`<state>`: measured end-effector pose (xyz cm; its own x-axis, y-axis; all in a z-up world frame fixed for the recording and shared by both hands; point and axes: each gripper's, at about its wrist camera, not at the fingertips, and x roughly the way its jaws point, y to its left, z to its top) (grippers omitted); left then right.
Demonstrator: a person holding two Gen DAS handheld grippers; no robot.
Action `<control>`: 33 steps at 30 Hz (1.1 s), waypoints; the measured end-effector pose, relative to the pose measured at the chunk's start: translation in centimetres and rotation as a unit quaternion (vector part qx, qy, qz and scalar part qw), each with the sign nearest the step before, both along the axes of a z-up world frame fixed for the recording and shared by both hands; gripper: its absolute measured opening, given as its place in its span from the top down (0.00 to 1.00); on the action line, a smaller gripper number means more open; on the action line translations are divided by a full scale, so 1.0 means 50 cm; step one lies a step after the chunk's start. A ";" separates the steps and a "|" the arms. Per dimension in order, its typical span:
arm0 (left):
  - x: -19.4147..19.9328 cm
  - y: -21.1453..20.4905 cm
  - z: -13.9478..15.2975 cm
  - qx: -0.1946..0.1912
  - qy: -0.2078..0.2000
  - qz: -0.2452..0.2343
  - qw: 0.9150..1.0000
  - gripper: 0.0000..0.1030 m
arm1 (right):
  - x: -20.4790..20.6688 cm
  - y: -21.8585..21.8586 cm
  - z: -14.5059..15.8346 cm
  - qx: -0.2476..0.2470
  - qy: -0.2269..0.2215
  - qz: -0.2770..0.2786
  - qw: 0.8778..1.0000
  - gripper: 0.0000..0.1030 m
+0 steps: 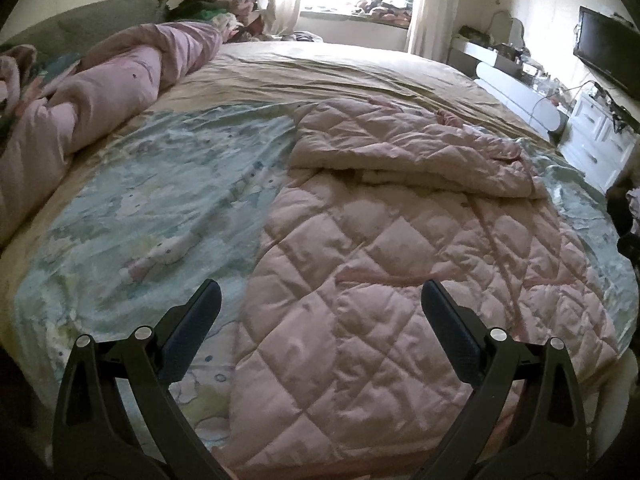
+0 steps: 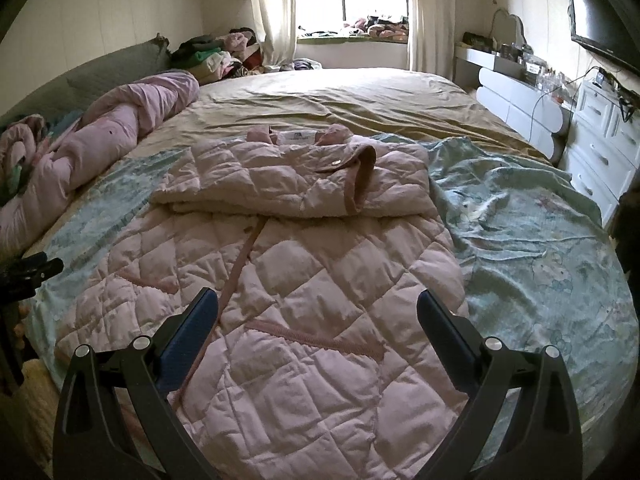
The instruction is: Fold large clothes
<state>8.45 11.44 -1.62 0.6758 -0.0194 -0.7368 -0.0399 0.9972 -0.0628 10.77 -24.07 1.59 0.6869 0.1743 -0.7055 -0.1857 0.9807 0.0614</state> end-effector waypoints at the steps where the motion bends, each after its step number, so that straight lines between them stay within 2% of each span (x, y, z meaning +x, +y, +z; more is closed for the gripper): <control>1: -0.001 0.004 -0.002 -0.001 0.001 0.001 1.000 0.09 | 0.001 0.001 -0.002 0.001 0.002 0.001 1.000 0.04; 12: -0.014 0.030 -0.031 0.006 0.016 0.014 1.000 0.09 | -0.002 0.012 -0.015 -0.011 0.010 0.006 1.000 0.04; 33: -0.036 0.059 -0.103 0.018 0.057 0.026 0.998 0.09 | -0.029 -0.026 -0.082 -0.026 0.054 -0.006 0.998 0.04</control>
